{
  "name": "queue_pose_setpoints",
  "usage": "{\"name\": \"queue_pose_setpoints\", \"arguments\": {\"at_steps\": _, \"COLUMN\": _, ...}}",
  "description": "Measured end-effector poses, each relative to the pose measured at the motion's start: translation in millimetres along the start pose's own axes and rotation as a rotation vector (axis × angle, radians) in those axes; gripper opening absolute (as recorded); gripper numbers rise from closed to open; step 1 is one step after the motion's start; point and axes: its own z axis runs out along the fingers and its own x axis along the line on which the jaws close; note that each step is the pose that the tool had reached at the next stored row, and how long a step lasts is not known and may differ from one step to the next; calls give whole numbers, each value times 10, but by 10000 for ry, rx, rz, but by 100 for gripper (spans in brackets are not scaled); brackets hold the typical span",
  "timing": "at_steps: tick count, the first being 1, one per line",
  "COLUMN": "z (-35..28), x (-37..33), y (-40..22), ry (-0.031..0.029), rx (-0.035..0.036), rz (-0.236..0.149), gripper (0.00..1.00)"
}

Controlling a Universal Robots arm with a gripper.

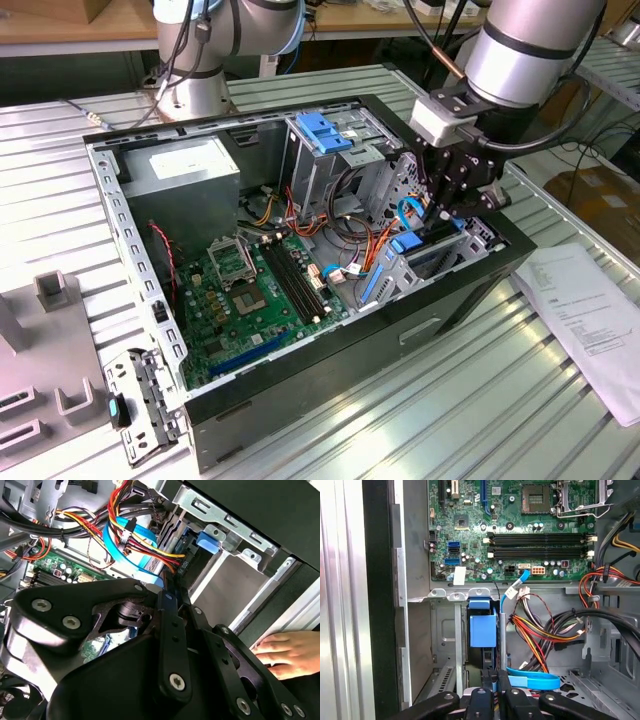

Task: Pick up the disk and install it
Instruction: 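Insert the second disk wire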

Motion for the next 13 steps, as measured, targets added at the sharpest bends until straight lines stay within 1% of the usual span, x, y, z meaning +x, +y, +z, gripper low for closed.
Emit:
{"name": "queue_pose_setpoints", "arguments": {"at_steps": 2, "z": -29, "x": 1, "y": -2, "ry": -2, "rx": 0, "rz": 0, "gripper": 16}}
{"name": "queue_pose_setpoints", "arguments": {"at_steps": 4, "z": -31, "x": 3, "y": -2, "ry": -1, "rx": 0, "rz": 0, "gripper": 16}}
{"name": "queue_pose_setpoints", "arguments": {"at_steps": 5, "z": -31, "x": 10, "y": -3, "ry": -13, "rx": -1, "rz": 1, "gripper": 16}}
{"name": "queue_pose_setpoints", "arguments": {"at_steps": 6, "z": -31, "x": 20, "y": -3, "ry": -39, "rx": -2, "rz": 2, "gripper": 16}}
{"name": "queue_pose_setpoints", "arguments": {"at_steps": 7, "z": -30, "x": 33, "y": -3, "ry": -81, "rx": -3, "rz": 4, "gripper": 16}}
{"name": "queue_pose_setpoints", "arguments": {"at_steps": 8, "z": -27, "x": 62, "y": -4, "ry": -197, "rx": -6, "rz": 11, "gripper": 16}}
{"name": "queue_pose_setpoints", "arguments": {"at_steps": 9, "z": -26, "x": 72, "y": -4, "ry": -408, "rx": -12, "rz": 22, "gripper": 16}}
{"name": "queue_pose_setpoints", "arguments": {"at_steps": 10, "z": -26, "x": 75, "y": -4, "ry": -543, "rx": -16, "rz": 29, "gripper": 16}}
{"name": "queue_pose_setpoints", "arguments": {"at_steps": 11, "z": -26, "x": 79, "y": -5, "ry": -638, "rx": -19, "rz": 34, "gripper": 16}}
{"name": "queue_pose_setpoints", "arguments": {"at_steps": 12, "z": -25, "x": 89, "y": -5, "ry": -679, "rx": -20, "rz": 36, "gripper": 16}}
{"name": "queue_pose_setpoints", "arguments": {"at_steps": 13, "z": -23, "x": 100, "y": -5, "ry": -680, "rx": -21, "rz": 37, "gripper": 16}}
